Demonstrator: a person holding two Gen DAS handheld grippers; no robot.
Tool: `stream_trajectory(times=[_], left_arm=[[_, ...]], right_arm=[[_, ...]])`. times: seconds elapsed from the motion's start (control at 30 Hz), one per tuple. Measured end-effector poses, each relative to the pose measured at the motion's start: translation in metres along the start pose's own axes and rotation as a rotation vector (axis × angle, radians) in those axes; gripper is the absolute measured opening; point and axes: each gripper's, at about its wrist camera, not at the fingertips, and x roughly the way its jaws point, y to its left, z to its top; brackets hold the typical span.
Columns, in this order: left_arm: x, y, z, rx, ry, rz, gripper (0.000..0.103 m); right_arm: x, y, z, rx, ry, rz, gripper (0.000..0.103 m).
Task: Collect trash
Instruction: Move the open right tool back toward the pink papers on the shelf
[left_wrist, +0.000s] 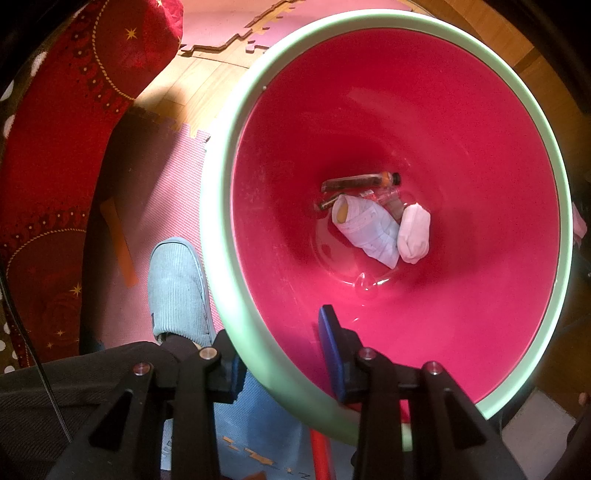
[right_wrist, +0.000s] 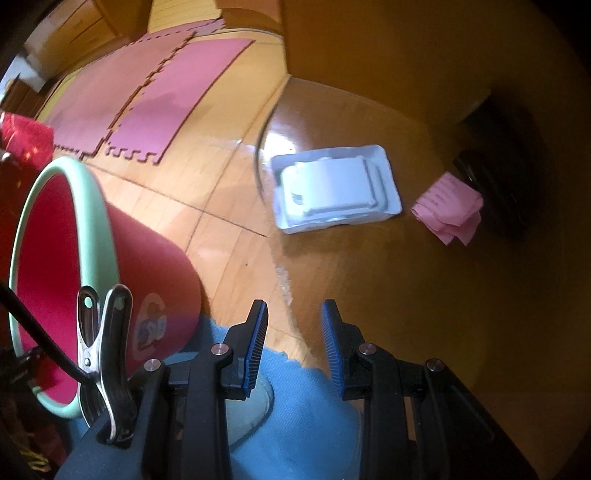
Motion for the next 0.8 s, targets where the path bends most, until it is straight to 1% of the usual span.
stream_trajectory(times=[0.43, 0.57, 0.7, 0.8], left_arm=[[0.0, 0.0, 0.0, 0.0, 0.0, 0.0, 0.036], [0.0, 0.0, 0.0, 0.001, -0.001, 0.001, 0.036], [0.0, 0.0, 0.0, 0.001, 0.0, 0.001, 0.036], [0.0, 0.0, 0.0, 0.001, 0.001, 0.001, 0.036]], right_arm=[[0.008, -0.029, 0.004, 0.086, 0.002, -0.025, 0.032], [0.011, -0.041, 0.005, 0.132, 0.001, -0.024, 0.039], [0.014, -0.053, 0.006, 0.183, -0.002, -0.013, 0.039], [0.016, -0.059, 0.006, 0.199, -0.002, -0.023, 0.039]])
